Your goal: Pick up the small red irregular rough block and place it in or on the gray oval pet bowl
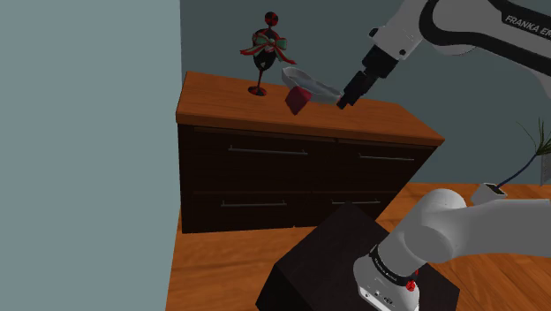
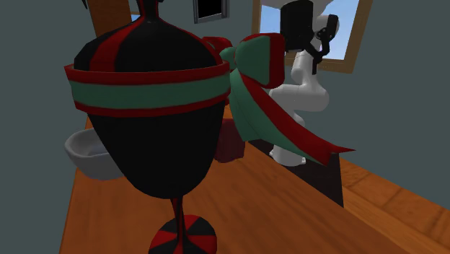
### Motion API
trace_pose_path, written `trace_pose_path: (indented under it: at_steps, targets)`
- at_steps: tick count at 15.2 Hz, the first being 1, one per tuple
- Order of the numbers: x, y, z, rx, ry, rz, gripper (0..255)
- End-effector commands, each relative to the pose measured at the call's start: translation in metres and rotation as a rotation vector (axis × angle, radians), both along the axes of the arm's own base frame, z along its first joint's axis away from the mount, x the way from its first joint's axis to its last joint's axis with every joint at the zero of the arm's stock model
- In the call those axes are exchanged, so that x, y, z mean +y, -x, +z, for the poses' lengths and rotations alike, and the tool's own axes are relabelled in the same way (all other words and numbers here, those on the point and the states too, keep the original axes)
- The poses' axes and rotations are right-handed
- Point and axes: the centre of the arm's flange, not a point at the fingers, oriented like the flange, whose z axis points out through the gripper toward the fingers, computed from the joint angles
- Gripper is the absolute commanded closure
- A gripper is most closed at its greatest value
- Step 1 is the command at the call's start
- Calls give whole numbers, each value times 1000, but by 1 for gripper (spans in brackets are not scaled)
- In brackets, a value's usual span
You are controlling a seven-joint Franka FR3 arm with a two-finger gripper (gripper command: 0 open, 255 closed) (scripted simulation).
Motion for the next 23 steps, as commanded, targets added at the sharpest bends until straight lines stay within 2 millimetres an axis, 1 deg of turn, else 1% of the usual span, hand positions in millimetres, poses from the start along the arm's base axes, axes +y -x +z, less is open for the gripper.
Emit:
trace_pose_path:
  at_steps: [1,10,19,20,23]
  targets:
    - [0,0,0,0,0,0,0]
    - [-39,-98,-29,-59,70,73,0]
    - [-72,-200,-50,-118,139,145,0]
    - [-73,-203,-50,-119,141,147,0]
    - [-72,-207,-65,-119,141,147,0]
